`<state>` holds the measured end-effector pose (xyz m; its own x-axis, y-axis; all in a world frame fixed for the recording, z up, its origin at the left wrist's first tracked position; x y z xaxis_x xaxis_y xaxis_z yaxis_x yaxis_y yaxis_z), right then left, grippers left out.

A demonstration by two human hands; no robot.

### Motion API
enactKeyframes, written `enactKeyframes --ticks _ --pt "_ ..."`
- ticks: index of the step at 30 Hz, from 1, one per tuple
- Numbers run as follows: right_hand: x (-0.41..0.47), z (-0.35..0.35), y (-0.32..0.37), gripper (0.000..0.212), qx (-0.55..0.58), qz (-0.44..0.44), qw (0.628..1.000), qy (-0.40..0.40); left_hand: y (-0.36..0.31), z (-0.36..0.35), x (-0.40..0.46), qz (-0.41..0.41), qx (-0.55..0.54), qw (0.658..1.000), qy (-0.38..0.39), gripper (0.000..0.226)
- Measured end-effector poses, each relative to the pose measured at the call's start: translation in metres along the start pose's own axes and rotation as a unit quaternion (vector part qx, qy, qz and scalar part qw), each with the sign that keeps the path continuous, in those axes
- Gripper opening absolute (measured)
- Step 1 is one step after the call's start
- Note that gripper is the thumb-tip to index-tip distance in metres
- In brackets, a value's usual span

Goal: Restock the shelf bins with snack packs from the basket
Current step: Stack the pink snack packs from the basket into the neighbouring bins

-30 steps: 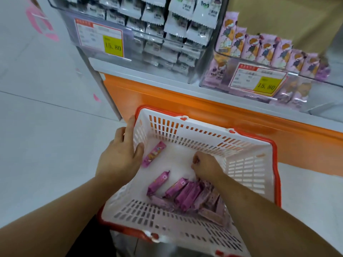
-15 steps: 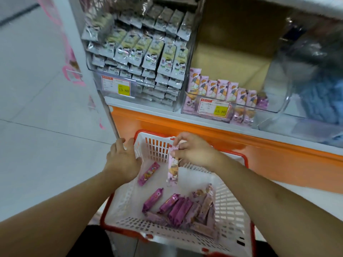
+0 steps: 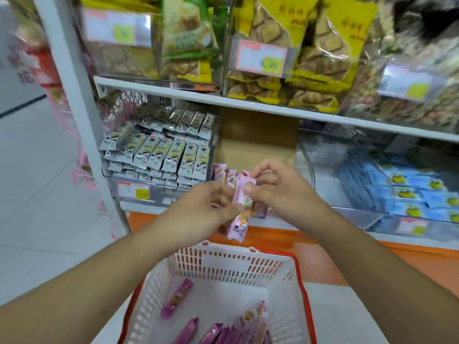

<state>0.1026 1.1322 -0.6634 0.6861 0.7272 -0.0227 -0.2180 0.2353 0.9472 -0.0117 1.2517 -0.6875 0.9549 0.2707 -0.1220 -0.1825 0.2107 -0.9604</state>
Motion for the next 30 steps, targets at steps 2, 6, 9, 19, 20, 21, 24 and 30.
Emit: enactKeyframes --ticks 2,6,9,19,20,21,24,30 --pt "0.011 0.005 0.003 0.028 -0.024 0.02 0.999 0.004 0.0 0.004 0.01 -0.012 0.002 0.999 -0.033 0.017" --pt "0.042 0.027 0.009 0.03 -0.047 0.05 0.996 -0.058 -0.002 0.016 0.029 -0.052 0.121 0.988 -0.081 0.023" --pt "0.069 0.046 0.007 0.028 -0.044 0.049 0.991 -0.12 0.001 0.024 0.034 -0.087 0.315 0.937 -0.121 0.032" --pt "0.134 0.015 -0.054 0.027 -0.148 -0.013 0.986 -0.074 0.02 0.023 0.04 -0.09 0.372 0.918 -0.103 0.028" --pt "0.135 0.01 -0.058 0.027 -0.159 -0.013 0.985 -0.066 0.02 0.023 0.04 -0.09 0.37 0.919 -0.103 0.027" --pt "0.136 0.006 -0.06 0.028 -0.173 -0.011 0.983 -0.057 0.021 0.022 0.04 -0.09 0.368 0.92 -0.102 0.028" --pt "0.134 -0.004 -0.064 0.027 -0.209 -0.001 0.977 -0.041 0.021 0.022 0.039 -0.092 0.363 0.922 -0.101 0.03" --pt "0.132 -0.006 -0.059 0.023 -0.293 0.045 0.954 -0.039 0.022 0.022 0.037 -0.098 0.357 0.923 -0.101 0.032"
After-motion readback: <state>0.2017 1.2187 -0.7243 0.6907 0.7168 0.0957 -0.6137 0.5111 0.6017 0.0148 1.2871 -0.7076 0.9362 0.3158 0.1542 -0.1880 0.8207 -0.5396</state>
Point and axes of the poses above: each hand's wrist, its own x-axis towards the middle knuckle, its own z-axis out of the back of the hand, y = z × x, the point moved 8 cm from there along x, towards the middle knuckle, and after that the axes turned 3 degrees about y, right-handed, at the moved point
